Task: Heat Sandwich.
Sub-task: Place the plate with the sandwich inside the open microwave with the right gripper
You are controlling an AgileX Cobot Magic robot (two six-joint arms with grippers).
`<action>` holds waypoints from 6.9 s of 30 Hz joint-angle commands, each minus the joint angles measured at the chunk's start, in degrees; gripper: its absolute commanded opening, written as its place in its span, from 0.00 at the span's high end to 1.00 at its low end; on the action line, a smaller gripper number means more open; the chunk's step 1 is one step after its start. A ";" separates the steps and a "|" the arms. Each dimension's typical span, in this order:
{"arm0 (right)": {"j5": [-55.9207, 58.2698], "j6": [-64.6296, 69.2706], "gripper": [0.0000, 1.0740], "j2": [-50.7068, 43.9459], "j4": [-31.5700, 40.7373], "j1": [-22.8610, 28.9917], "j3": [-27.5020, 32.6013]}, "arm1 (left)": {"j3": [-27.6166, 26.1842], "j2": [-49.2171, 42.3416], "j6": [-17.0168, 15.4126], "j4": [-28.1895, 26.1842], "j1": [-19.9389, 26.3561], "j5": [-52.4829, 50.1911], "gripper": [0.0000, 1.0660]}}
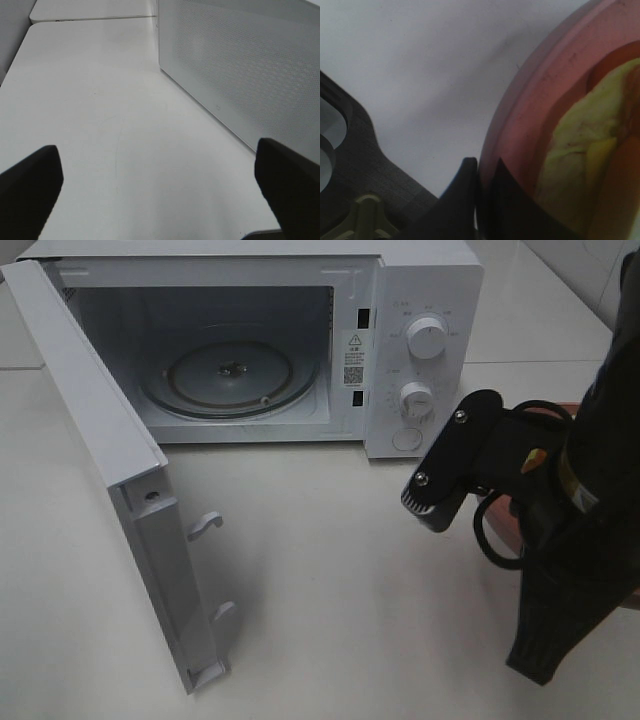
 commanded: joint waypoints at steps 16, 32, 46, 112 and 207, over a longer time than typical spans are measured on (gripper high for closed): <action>-0.57 -12.49 0.99 -0.34 -1.32 12.66 0.29 | 0.06 -1.49 -0.17 -0.06 -0.29 -0.80 0.05; -4.81 -26.64 0.98 -0.34 -1.38 12.78 0.23 | 0.06 -1.49 -0.17 -0.06 -0.29 -0.80 0.05; -13.01 -44.86 0.98 -0.34 -0.57 5.27 0.23 | 0.06 -1.49 -0.17 -0.06 -0.29 -0.80 0.05; -32.03 -83.65 0.98 24.35 10.89 -9.57 -19.54 | 0.06 -1.49 -0.17 -0.06 -0.29 -0.80 0.05; -21.72 -74.08 0.70 61.13 14.90 -16.04 -73.28 | 0.06 -1.49 -0.17 -0.06 -0.29 -0.80 0.05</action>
